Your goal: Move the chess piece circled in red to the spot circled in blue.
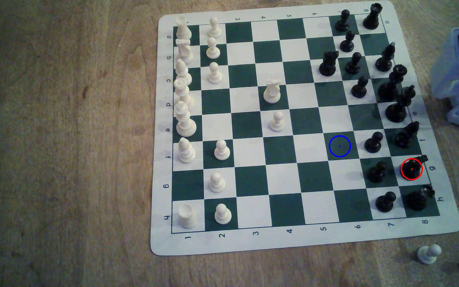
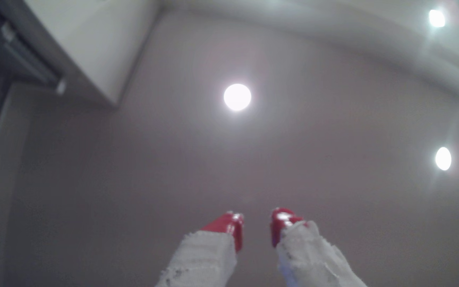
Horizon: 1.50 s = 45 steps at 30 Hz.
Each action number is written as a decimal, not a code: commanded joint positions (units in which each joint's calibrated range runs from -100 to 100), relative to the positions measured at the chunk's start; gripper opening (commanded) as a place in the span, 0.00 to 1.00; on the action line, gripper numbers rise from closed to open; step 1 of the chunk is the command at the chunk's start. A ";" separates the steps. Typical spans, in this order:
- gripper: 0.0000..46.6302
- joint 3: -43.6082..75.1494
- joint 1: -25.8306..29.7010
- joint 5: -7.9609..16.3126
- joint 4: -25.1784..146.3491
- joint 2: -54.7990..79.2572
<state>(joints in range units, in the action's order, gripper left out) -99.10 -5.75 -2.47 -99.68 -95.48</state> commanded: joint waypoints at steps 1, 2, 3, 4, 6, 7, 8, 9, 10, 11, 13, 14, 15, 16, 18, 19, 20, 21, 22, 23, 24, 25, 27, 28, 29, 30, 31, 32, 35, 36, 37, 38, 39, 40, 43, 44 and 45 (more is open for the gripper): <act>0.13 -0.81 -0.31 -0.39 -0.07 -0.28; 0.13 -0.81 -0.31 -0.39 -0.07 -0.28; 0.13 -0.81 -0.31 -0.39 -0.07 -0.28; 0.13 -0.81 -0.31 -0.39 -0.07 -0.28; 0.13 -0.81 -0.31 -0.39 -0.07 -0.28; 0.13 -0.81 -0.31 -0.39 -0.07 -0.28; 0.13 -0.81 -0.31 -0.39 -0.07 -0.28; 0.13 -0.81 -0.31 -0.39 -0.07 -0.28; 0.13 -0.81 -0.31 -0.39 -0.07 -0.28; 0.13 -0.81 -0.31 -0.39 -0.07 -0.28; 0.13 -0.81 -0.31 -0.39 -0.07 -0.28; 0.13 -0.81 -0.31 -0.39 -0.07 -0.28; 0.13 -0.81 -0.31 -0.39 -0.07 -0.28; 0.13 -0.81 -0.31 -0.39 -0.07 -0.28; 0.13 -0.81 -0.31 -0.39 -0.07 -0.28; 0.13 -0.81 -0.31 -0.39 -0.07 -0.28; 0.13 -0.81 -0.31 -0.39 -0.07 -0.28; 0.13 -0.81 -0.31 -0.39 -0.07 -0.28; 0.13 -0.81 -0.31 -0.39 -0.07 -0.28; 0.13 -0.81 -0.31 -0.39 -0.07 -0.28; 0.13 -0.81 -0.31 -0.39 -0.07 -0.28; 0.13 -0.81 -0.31 -0.39 -0.07 -0.28; 0.13 -0.81 -0.31 -0.39 -0.07 -0.28; 0.13 -0.81 -0.31 -0.39 -0.07 -0.28; 0.13 -0.81 -0.31 -0.39 -0.07 -0.28; 0.13 -0.81 -0.31 -0.20 -0.07 -0.28; 0.16 -0.81 0.00 -0.05 0.58 -0.28; 0.17 -0.81 1.18 -0.29 3.28 -0.28; 0.21 -0.81 3.29 -0.39 9.67 -0.28; 0.19 -0.81 3.29 -0.59 15.41 -0.36; 0.17 -0.81 3.29 -0.59 18.60 -0.36; 0.16 -0.81 3.29 -0.59 22.37 -0.36; 0.16 -0.81 3.37 -0.59 26.30 -0.36; 0.16 -0.81 4.07 -0.73 29.82 -0.28; 0.13 -0.81 7.04 -2.83 42.52 -0.20; 0.09 -0.81 7.12 -2.83 46.45 -0.20; 0.09 -0.36 6.81 -2.49 53.98 -0.20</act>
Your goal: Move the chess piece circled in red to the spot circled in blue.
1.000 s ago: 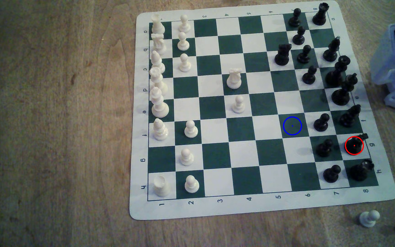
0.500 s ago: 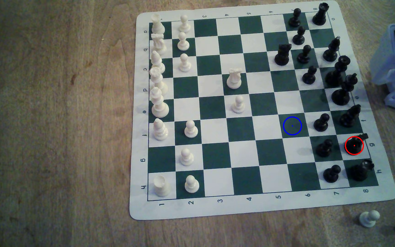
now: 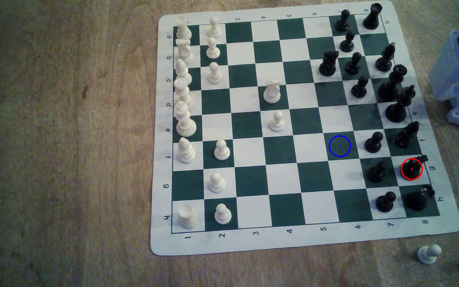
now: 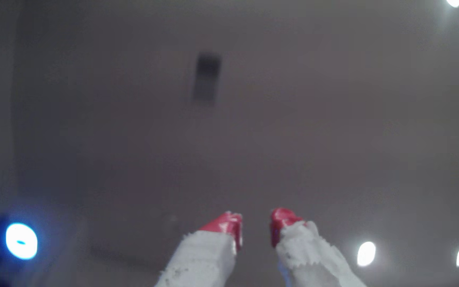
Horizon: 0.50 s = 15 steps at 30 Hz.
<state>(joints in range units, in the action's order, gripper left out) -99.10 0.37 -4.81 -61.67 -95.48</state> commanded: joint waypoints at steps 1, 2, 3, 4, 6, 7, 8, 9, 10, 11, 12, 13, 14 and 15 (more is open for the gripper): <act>0.09 -0.09 0.69 -0.20 19.41 -0.20; 0.08 0.37 0.69 -0.10 22.36 -0.20; 0.09 0.91 0.69 -0.05 25.47 -0.20; 0.10 1.36 0.69 -0.05 27.93 -0.20; 0.13 5.08 0.92 0.29 37.59 -0.20; 0.14 7.17 0.92 0.49 41.53 -0.20; 0.14 9.79 0.61 0.88 46.52 -0.20; 0.14 19.13 0.45 2.88 62.49 -0.20; 0.14 25.93 0.61 4.54 73.55 -0.11; 0.14 30.19 0.69 5.81 79.53 0.31; 0.15 31.92 0.69 5.91 82.31 0.48; 0.17 33.00 0.53 5.91 86.00 -0.20; 0.17 34.36 0.61 6.01 89.44 -0.20; 0.17 36.09 0.77 6.40 93.61 -0.20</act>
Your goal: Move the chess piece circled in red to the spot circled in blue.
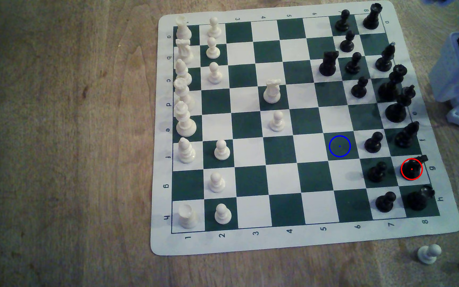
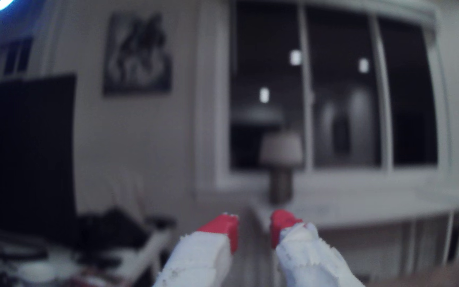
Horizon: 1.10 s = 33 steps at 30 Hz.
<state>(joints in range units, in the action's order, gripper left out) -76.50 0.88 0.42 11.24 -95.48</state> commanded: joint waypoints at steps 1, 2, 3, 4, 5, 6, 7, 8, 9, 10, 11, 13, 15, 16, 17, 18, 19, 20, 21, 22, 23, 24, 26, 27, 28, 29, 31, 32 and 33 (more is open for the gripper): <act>0.17 15.22 0.41 1.51 25.05 -0.20; 0.17 16.85 0.48 1.90 28.73 -0.20; 0.18 20.20 1.50 2.25 37.09 -0.20; 0.19 22.38 2.36 2.59 42.41 0.14; 0.19 24.64 3.61 3.13 48.14 0.74; 0.19 26.00 5.10 3.66 52.73 1.25; 0.19 27.73 8.85 5.13 61.08 2.52; 0.19 28.09 10.96 5.96 64.93 3.46; 0.19 28.36 12.92 6.84 67.80 4.39; 0.19 29.09 15.50 8.11 71.07 5.92; 0.18 29.54 17.61 9.04 73.20 7.02; 0.18 31.08 23.01 11.23 77.79 10.67; 0.16 32.08 26.45 12.75 80.33 14.49; 0.14 32.17 29.11 13.68 82.70 17.63; 0.12 32.17 30.52 14.02 84.26 19.16; 0.10 32.17 31.69 14.51 85.08 20.09; 0.09 31.90 32.94 14.90 86.39 21.03; 0.12 30.08 34.43 15.29 88.27 21.71; 0.13 28.91 34.51 15.34 88.68 21.37; 0.13 27.64 34.51 15.34 88.76 20.77; 0.14 26.19 34.66 15.34 88.76 20.01; 0.15 25.10 34.98 15.43 88.76 19.24; 0.18 23.92 36.23 15.53 88.76 18.57; 0.20 24.01 37.01 15.63 88.76 19.07; 0.21 23.92 38.18 15.78 88.76 19.92; 0.22 23.83 40.61 15.87 88.76 22.22; 0.24 24.46 43.27 15.87 88.60 25.10; 0.25 25.10 44.29 15.87 88.19 26.21; 0.26 25.55 44.83 15.78 87.21 27.39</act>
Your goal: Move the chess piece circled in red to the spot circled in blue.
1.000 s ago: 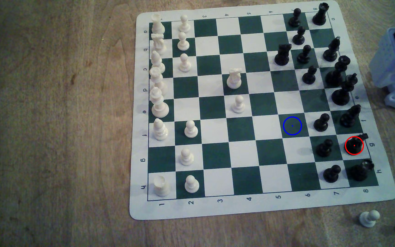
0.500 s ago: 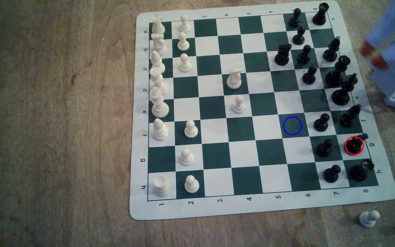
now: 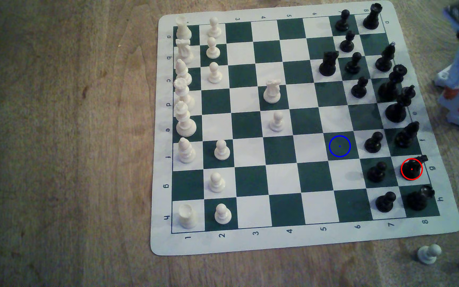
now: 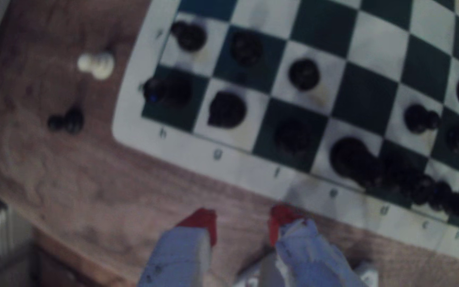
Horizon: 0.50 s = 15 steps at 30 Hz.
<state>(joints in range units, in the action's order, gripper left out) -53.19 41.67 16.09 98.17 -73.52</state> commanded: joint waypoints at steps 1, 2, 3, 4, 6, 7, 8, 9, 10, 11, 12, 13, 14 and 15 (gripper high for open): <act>0.26 2.32 4.36 -0.24 -3.25 7.05; 0.26 2.32 4.36 -0.49 -4.97 7.65; 0.26 2.32 4.29 -0.78 -6.19 8.33; 0.27 2.32 4.05 -1.07 -7.18 9.09; 0.28 2.60 3.35 -1.66 -9.88 11.64; 0.30 2.78 2.96 -1.71 -11.19 11.98; 0.31 2.78 2.64 -1.90 -12.01 12.23; 0.32 2.78 2.25 -2.15 -13.73 12.49; 0.33 2.69 2.02 -2.39 -14.47 12.66; 0.34 2.42 1.39 -2.64 -15.12 12.74; 0.34 1.96 0.53 -3.08 -15.78 12.83; 0.32 1.69 -0.33 -3.42 -15.94 13.25; 0.27 1.06 -2.36 -4.10 -16.02 14.27; 0.28 0.42 -3.30 -4.54 -15.86 14.61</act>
<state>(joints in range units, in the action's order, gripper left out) -53.19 42.04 13.06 83.11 -60.37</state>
